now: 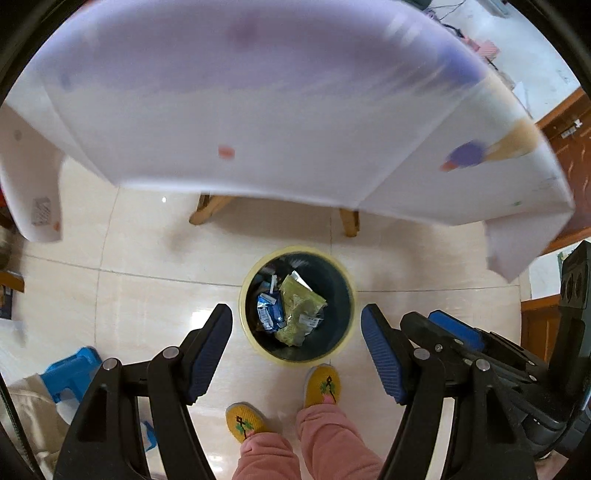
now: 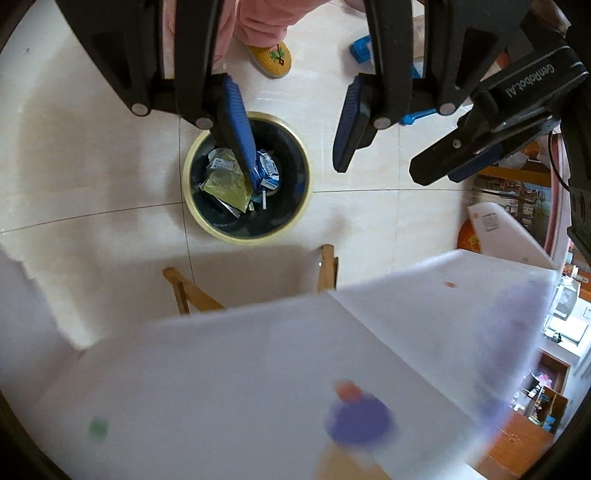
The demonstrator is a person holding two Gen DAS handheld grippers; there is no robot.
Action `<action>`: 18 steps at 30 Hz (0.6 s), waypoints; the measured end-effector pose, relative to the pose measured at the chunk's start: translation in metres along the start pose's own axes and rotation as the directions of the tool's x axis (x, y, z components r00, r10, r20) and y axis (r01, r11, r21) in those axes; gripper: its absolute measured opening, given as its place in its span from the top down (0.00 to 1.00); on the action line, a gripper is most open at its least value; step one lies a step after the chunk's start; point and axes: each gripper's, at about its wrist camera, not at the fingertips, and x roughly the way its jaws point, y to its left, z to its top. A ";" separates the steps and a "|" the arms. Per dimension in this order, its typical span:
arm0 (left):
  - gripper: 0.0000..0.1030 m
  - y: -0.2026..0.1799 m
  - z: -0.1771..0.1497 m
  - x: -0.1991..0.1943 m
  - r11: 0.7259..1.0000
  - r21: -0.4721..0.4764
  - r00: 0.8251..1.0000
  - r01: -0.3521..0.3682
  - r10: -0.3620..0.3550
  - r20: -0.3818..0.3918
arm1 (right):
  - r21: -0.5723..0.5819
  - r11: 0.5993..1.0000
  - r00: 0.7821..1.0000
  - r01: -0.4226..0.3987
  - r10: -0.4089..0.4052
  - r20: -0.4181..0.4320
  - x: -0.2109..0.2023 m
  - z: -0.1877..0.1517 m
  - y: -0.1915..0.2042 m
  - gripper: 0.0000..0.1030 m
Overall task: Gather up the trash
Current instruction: 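Raise both tools back toward the red snack box on the table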
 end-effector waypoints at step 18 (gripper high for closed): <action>0.32 -0.053 0.034 -0.221 0.990 0.138 0.986 0.017 -0.040 0.164 | -0.009 1.000 0.982 -0.016 0.017 0.187 -0.200 0.009 0.070 0.57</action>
